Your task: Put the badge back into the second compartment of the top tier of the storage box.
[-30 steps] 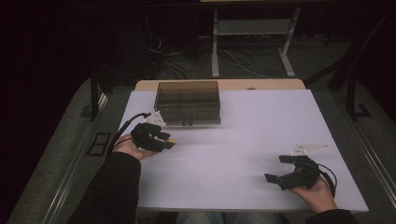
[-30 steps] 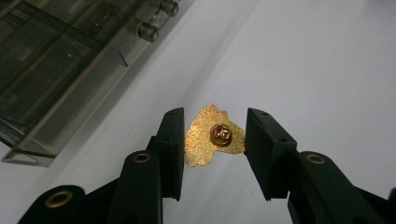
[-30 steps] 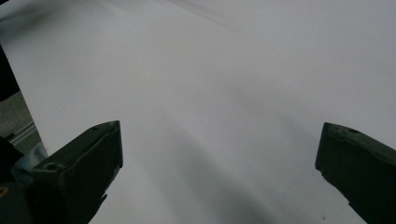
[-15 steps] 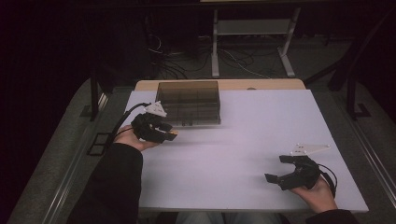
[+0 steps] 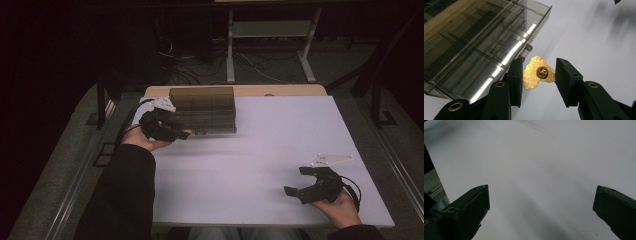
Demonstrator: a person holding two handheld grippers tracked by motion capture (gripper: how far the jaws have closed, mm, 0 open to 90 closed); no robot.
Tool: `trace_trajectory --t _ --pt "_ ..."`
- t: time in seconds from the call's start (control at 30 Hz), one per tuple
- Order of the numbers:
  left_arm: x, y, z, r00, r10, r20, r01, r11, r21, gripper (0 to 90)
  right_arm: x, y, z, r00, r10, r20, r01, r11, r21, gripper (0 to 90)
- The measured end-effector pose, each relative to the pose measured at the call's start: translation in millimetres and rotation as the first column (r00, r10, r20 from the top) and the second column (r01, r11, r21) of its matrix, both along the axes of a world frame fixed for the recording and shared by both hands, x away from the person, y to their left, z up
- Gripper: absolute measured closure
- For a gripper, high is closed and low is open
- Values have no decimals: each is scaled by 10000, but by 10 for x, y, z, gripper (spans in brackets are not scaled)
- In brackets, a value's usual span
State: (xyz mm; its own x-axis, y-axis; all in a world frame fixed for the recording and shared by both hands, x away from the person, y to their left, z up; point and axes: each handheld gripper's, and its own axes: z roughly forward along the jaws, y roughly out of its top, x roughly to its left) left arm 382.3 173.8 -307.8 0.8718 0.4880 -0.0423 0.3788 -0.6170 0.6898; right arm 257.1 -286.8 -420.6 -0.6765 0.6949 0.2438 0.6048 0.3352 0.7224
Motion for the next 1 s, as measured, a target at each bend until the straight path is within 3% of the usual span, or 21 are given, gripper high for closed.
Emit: trace_trajectory --t 0.53,1.0 --pt "221 -81 121 10000 66 66 -64 9997 -233 581 -5 -7 -7 10000 -22 -18 22 10000 9 0" --pt "428 -170 -25 9996 291 2 -291 9984 -479 581 -10 -28 -10 10000 -57 -40 57 10000 18 0"
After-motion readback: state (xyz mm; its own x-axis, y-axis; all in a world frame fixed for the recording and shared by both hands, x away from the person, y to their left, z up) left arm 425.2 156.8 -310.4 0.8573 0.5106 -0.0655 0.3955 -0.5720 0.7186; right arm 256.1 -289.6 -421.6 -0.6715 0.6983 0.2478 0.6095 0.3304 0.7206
